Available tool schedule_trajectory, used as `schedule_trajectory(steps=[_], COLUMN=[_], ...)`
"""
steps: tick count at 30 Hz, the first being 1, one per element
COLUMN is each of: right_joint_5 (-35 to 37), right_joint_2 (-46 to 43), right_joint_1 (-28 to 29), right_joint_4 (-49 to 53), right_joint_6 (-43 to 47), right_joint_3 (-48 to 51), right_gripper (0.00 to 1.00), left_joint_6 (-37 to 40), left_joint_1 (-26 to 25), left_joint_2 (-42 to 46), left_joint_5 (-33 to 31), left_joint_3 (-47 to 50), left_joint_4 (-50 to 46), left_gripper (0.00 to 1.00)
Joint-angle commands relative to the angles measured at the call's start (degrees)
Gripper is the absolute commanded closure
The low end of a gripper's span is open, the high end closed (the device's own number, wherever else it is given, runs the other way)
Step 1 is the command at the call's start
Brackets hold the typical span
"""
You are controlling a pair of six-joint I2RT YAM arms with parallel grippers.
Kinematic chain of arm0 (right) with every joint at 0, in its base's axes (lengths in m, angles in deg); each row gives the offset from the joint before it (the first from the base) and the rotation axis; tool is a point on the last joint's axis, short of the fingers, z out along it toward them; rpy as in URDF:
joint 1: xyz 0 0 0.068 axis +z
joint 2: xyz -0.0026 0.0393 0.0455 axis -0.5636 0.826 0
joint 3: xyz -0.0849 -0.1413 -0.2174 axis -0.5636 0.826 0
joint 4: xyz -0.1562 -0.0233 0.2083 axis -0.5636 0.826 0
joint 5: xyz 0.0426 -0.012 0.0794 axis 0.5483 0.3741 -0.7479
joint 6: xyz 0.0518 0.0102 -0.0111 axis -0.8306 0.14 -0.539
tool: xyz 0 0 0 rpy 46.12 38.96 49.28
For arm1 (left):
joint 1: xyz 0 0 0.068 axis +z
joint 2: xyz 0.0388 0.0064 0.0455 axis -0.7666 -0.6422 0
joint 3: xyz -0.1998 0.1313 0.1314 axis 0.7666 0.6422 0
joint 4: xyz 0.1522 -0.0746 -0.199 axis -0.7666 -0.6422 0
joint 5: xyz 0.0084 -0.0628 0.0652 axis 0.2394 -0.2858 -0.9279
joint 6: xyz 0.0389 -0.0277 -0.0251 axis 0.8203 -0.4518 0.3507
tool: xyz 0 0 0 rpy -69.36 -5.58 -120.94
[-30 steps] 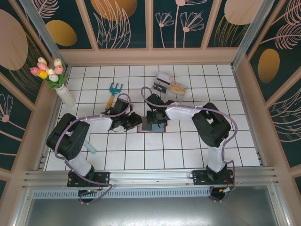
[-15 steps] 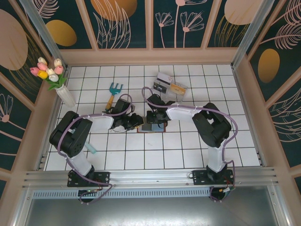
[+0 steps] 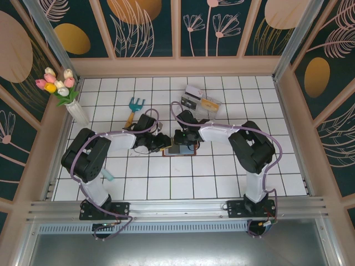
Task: Take the credit cards out of the card holder
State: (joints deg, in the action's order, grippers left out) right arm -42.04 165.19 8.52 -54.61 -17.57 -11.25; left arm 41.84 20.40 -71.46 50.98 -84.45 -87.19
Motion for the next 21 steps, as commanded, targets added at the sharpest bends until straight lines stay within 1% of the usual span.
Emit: schedule_trajectory(steps=[1,7,9,11,16,21], right_joint_5=[-1.87,-6.10,-9.67,-12.48,-11.85,-9.46], right_joint_2=[1.87,-2.43,-4.50,-6.47,-12.10,-18.08], right_joint_1=[-0.16,-1.89,-3.00,-3.49,-5.05,-7.27], right_joint_4=[3.07,-0.79,-2.92,-5.26,-7.04,-7.39], right_joint_6=[-1.12,-2.37,-3.26,-5.11,-8.58,-9.56], right_joint_3=[3.13,4.73,5.31,5.97,7.08,8.60], right_gripper=[0.75,0.74,0.74,0.73,0.70,0.67], left_joint_6=[2.60,1.13,0.58,0.47,0.51,-0.88], left_joint_1=[-1.42,-1.45,-1.45,-1.45,-1.45,-1.57], left_joint_2=[-1.20,0.89,1.19,1.55,2.78,2.79], left_joint_5=[2.26,3.85,5.37,5.57,5.54,8.24], left_joint_3=[-0.38,0.35,0.44,0.10,-1.04,-0.92], left_joint_4=[-2.02,3.05,4.97,5.57,5.84,8.49], left_gripper=[0.70,0.72,0.72,0.72,0.72,0.69])
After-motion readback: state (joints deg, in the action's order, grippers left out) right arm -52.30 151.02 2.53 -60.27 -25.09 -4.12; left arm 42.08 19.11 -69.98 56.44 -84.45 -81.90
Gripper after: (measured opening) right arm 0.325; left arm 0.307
